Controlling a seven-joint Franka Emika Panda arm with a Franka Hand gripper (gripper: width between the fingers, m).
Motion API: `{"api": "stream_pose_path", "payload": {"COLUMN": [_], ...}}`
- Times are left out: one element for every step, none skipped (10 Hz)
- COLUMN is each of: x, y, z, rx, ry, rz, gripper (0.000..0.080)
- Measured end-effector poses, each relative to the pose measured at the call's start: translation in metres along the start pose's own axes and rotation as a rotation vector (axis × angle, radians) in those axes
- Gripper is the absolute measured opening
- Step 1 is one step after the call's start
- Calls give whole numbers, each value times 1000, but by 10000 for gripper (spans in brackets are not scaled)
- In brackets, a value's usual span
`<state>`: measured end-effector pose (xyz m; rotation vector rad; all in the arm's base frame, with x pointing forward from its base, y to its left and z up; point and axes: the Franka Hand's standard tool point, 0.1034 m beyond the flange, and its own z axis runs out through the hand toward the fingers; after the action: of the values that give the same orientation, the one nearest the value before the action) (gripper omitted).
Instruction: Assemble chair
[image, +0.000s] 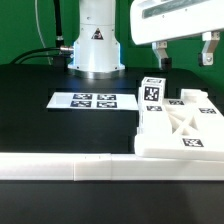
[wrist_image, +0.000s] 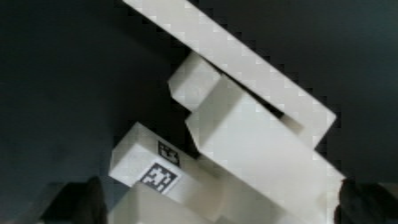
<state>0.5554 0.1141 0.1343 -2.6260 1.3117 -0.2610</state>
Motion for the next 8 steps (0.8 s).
{"api": "stream_pose_path", "payload": {"x": [-4, -3, -3, -3, -3, -4, -12, -18], "y": [5, 5, 5, 5, 6, 6, 8, 10], "z": [0, 1, 2, 2, 2, 2, 2, -1], "rx": [-5, -4, -5, -6, -7, -8, -39, -55], "ry": [-5, -5, -6, -6, -6, -7, -29, -49], "rz": [-2, 5, 6, 6, 6, 3, -69, -131], "gripper": [648, 648, 648, 648, 648, 648, 648, 648]}}
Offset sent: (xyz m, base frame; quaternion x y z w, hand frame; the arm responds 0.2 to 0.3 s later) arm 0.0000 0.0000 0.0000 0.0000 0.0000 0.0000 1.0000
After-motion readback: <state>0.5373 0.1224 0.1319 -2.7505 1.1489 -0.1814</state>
